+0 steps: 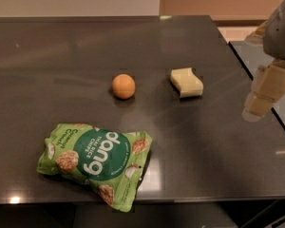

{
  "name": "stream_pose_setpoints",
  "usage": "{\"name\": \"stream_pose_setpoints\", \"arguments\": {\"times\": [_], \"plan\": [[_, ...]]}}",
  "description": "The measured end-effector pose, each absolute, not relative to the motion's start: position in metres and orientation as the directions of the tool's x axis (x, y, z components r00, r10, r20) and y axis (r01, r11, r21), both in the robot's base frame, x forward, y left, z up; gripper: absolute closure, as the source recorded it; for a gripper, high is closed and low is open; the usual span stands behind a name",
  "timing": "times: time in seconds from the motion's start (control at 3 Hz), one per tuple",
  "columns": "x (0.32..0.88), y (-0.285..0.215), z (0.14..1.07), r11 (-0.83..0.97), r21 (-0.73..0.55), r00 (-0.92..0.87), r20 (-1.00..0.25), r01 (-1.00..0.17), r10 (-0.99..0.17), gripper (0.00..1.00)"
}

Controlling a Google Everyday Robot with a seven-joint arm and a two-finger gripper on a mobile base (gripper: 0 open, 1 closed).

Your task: Move orange near green rice chip bag

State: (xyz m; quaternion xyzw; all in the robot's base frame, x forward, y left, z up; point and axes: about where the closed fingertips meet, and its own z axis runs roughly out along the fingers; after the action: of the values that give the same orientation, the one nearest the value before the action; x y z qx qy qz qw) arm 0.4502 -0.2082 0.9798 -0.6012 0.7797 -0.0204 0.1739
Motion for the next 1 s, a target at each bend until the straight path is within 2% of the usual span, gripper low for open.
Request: {"name": "stream_pose_setpoints", "arguments": {"times": [1.0], "plan": [[0.524, -0.113, 0.985, 0.176, -0.238, -0.075, -0.381, -0.955, -0.921, 0.0]]}}
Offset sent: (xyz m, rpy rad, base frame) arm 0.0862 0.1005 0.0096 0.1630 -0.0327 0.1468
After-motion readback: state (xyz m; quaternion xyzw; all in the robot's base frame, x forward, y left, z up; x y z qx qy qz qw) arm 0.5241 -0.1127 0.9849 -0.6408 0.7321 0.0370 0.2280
